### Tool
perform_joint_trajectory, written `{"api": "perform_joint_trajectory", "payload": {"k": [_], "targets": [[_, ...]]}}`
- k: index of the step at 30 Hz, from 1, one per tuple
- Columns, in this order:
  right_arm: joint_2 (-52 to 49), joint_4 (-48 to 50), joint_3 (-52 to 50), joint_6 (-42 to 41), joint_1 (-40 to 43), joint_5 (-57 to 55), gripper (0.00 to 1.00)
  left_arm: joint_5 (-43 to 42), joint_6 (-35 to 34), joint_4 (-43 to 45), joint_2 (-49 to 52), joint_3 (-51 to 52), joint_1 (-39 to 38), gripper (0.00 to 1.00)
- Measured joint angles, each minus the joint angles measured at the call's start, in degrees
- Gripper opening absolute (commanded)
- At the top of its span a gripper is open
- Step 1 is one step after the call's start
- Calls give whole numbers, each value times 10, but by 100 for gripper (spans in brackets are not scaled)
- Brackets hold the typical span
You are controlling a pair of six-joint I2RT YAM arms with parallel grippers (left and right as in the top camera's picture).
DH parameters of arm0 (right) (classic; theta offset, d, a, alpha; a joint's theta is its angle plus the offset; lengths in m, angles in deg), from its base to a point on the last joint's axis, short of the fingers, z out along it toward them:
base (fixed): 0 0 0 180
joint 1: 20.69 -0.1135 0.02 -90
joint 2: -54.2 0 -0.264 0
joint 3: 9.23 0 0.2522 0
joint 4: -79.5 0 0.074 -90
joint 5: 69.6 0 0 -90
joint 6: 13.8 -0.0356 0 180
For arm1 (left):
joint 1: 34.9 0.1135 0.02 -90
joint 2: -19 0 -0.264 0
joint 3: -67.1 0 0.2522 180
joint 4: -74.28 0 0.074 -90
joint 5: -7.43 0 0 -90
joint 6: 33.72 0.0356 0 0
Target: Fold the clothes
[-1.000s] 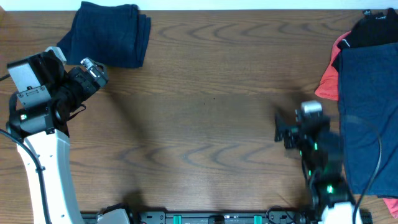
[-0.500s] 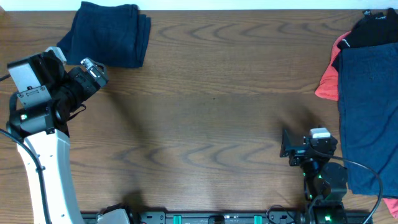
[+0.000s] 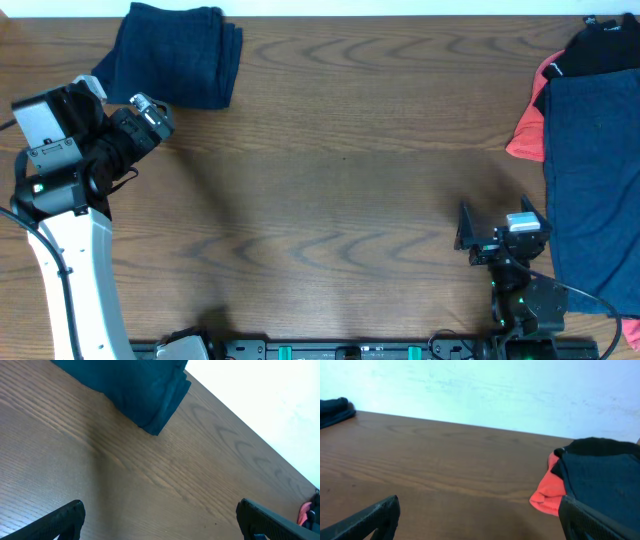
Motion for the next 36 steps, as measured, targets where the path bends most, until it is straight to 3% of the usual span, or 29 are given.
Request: {"api": "perform_joint_trajectory", "payload": {"k": [36], "targets": [[1,0,0,2,0,1,99,3,0,-7,0,0,0,98]]}}
